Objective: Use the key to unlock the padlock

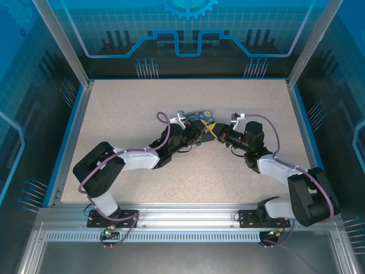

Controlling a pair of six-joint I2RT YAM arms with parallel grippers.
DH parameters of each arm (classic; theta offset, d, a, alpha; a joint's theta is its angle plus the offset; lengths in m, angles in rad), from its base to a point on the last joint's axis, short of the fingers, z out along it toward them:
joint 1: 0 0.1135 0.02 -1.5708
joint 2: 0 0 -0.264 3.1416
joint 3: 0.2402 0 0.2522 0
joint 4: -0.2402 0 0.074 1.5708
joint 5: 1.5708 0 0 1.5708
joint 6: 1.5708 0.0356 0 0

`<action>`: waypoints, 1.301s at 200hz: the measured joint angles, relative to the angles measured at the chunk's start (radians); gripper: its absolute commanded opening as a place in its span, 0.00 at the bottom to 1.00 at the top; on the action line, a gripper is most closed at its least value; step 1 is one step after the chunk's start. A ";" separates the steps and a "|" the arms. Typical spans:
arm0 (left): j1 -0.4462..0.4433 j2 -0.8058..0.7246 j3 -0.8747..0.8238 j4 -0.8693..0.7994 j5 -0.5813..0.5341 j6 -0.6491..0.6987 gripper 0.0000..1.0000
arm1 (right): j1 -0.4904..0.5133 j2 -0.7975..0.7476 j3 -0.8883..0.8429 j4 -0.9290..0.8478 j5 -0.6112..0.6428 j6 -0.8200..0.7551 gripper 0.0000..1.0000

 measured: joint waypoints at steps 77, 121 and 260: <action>-0.002 -0.007 -0.031 0.018 -0.008 0.001 0.50 | -0.003 0.001 0.000 0.005 0.004 0.000 0.00; 0.080 -0.167 -0.125 -0.114 0.025 0.082 0.68 | -0.048 0.016 0.013 -0.010 -0.016 -0.018 0.00; -0.020 -0.053 -0.085 -0.531 0.140 0.739 0.75 | -0.097 0.442 0.291 -0.058 -0.113 -0.084 0.00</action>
